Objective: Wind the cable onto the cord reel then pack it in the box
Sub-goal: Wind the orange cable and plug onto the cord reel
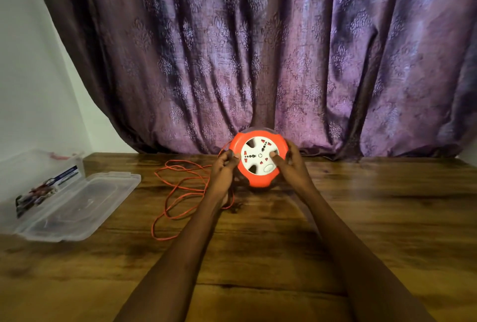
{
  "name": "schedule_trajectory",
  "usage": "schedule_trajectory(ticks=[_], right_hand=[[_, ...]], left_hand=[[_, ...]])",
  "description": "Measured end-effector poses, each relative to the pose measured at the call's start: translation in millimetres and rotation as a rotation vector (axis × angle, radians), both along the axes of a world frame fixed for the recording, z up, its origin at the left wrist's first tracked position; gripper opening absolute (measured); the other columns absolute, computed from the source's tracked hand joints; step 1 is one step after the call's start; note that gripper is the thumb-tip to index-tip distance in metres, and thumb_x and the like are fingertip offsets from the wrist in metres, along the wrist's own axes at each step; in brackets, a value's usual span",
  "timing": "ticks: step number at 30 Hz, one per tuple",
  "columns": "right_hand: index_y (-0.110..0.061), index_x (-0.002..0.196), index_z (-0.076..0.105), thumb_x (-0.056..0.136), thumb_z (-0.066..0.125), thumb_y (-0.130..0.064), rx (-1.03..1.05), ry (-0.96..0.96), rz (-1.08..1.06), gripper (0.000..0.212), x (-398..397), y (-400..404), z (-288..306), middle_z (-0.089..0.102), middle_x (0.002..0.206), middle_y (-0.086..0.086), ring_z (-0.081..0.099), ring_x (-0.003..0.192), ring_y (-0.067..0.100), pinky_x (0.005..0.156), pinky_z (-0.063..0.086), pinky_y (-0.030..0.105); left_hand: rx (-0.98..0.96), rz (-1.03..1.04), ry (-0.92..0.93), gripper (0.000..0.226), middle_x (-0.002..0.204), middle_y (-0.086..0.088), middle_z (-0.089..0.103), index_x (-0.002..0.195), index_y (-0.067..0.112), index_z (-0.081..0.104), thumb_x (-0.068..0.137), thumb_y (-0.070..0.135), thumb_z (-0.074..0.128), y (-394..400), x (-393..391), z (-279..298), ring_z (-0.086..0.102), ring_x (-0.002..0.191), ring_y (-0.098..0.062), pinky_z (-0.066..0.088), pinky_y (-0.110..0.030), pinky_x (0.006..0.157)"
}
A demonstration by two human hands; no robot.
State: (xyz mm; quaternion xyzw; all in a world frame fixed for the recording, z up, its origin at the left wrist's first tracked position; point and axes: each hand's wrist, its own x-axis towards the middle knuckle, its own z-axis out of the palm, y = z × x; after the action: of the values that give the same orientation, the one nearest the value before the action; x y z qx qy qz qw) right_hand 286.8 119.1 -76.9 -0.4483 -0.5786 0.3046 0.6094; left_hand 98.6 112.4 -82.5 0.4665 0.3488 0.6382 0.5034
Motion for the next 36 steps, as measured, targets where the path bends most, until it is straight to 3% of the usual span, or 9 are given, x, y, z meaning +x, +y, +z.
schedule_trajectory(ticks=[3, 8, 12, 16, 20, 24, 28, 31, 36], right_hand=[[-0.014, 0.152, 0.029, 0.089, 0.072, -0.011, 0.066, -0.125, 0.016, 0.076, 0, 2, 4, 0.046, 0.148, 0.008, 0.055, 0.123, 0.018, 0.101, 0.048, 0.034], [-0.009, 0.125, 0.056, 0.091, 0.071, -0.018, -0.207, 0.129, 0.166, 0.038, 8, -6, 13, 0.07, 0.114, 0.019, 0.074, 0.076, 0.02, 0.046, 0.058, 0.036], [-0.002, 0.125, 0.055, 0.091, 0.07, -0.014, -0.185, 0.303, 0.114, 0.039, 8, -9, 16, 0.071, 0.098, 0.011, 0.072, 0.065, 0.018, 0.042, 0.056, 0.035], [-0.007, 0.126, 0.054, 0.09, 0.07, -0.009, -0.071, 0.447, 0.03, 0.039, 4, -11, 23, 0.07, 0.1, 0.001, 0.07, 0.078, 0.013, 0.051, 0.059, 0.031], [-0.015, 0.13, 0.048, 0.09, 0.071, -0.012, -0.026, 0.528, 0.021, 0.046, 2, -16, 29, 0.069, 0.112, 0.006, 0.069, 0.092, 0.025, 0.05, 0.059, 0.037], [-0.021, 0.128, 0.045, 0.091, 0.069, -0.014, -0.028, 0.538, -0.004, 0.045, 1, -20, 34, 0.067, 0.121, 0.007, 0.067, 0.101, 0.03, 0.053, 0.061, 0.04], [-0.02, 0.13, 0.044, 0.091, 0.07, -0.016, -0.05, 0.552, -0.059, 0.048, 4, -22, 32, 0.063, 0.131, 0.012, 0.066, 0.107, 0.036, 0.046, 0.059, 0.037], [-0.016, 0.133, 0.043, 0.091, 0.071, -0.019, -0.065, 0.574, -0.113, 0.051, 6, -22, 29, 0.059, 0.134, 0.012, 0.066, 0.11, 0.034, 0.051, 0.061, 0.039], [-0.013, 0.135, 0.043, 0.092, 0.069, -0.019, -0.047, 0.635, -0.169, 0.051, 13, -20, 28, 0.059, 0.133, 0.011, 0.066, 0.101, 0.024, 0.05, 0.06, 0.038]], left_hand=[[-0.015, 0.0, 0.009, 0.032, 0.051, 0.007, 0.057, 0.07, 0.029, 0.067, 0.098, 0.015, 0.058, -4, -1, 1, 0.051, 0.034, -0.009, 0.042, -0.018, 0.036], [-0.006, 0.001, 0.076, 0.008, 0.06, 0.0, 0.058, 0.091, 0.017, 0.067, 0.097, 0.02, 0.062, -6, -10, 11, 0.051, 0.041, -0.01, 0.046, -0.022, 0.045], [-0.086, -0.038, 0.146, 0.034, 0.075, -0.005, 0.07, 0.091, 0.01, 0.072, 0.094, 0.043, 0.063, -3, -29, 32, 0.066, 0.059, -0.015, 0.054, -0.026, 0.048], [-0.064, 0.091, 0.132, 0.036, 0.07, -0.01, 0.067, 0.082, 0.006, 0.071, 0.098, 0.036, 0.058, 6, -57, 38, 0.059, 0.045, -0.014, 0.046, -0.02, 0.041], [0.075, 0.371, 0.619, 0.013, 0.08, -0.005, 0.066, 0.093, 0.003, 0.07, 0.095, 0.011, 0.061, 15, -71, 26, 0.057, 0.065, -0.01, 0.047, -0.021, 0.063], [0.034, 0.105, 0.732, 0.02, 0.085, -0.005, 0.066, 0.109, 0.005, 0.065, 0.094, -0.005, 0.056, 10, -76, 18, 0.061, 0.059, 0.005, 0.048, -0.008, 0.06], [0.039, 0.027, 0.846, 0.01, 0.091, -0.016, 0.066, 0.097, -0.001, 0.068, 0.093, -0.005, 0.06, 6, -83, 16, 0.06, 0.079, -0.02, 0.05, -0.026, 0.072], [0.084, 0.012, 0.971, 0.01, 0.087, -0.011, 0.068, 0.096, -0.008, 0.071, 0.09, -0.003, 0.064, 4, -88, 16, 0.061, 0.07, -0.006, 0.047, -0.012, 0.067], [0.014, -0.104, 1.097, 0.007, 0.068, 0.003, 0.062, 0.085, -0.005, 0.072, 0.089, -0.004, 0.066, -1, -95, 11, 0.053, 0.052, 0.007, 0.041, -0.014, 0.059]])
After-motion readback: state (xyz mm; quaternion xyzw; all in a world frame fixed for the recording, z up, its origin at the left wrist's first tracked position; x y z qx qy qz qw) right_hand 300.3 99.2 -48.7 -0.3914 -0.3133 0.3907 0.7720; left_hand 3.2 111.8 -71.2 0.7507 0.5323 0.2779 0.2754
